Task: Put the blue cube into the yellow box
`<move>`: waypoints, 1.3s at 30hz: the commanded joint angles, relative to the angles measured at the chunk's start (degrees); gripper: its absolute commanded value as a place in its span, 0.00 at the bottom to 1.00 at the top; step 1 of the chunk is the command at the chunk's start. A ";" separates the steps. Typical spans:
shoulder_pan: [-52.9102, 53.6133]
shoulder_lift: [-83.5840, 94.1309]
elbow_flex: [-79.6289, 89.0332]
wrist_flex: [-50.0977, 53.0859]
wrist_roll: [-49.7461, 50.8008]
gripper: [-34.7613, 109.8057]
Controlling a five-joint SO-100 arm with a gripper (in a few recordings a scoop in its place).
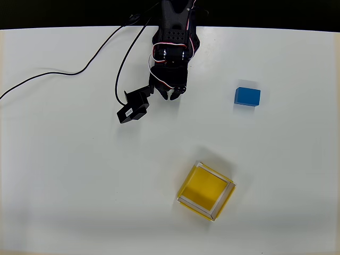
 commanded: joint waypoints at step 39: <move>-9.84 -21.80 -27.69 -17.14 -9.84 0.47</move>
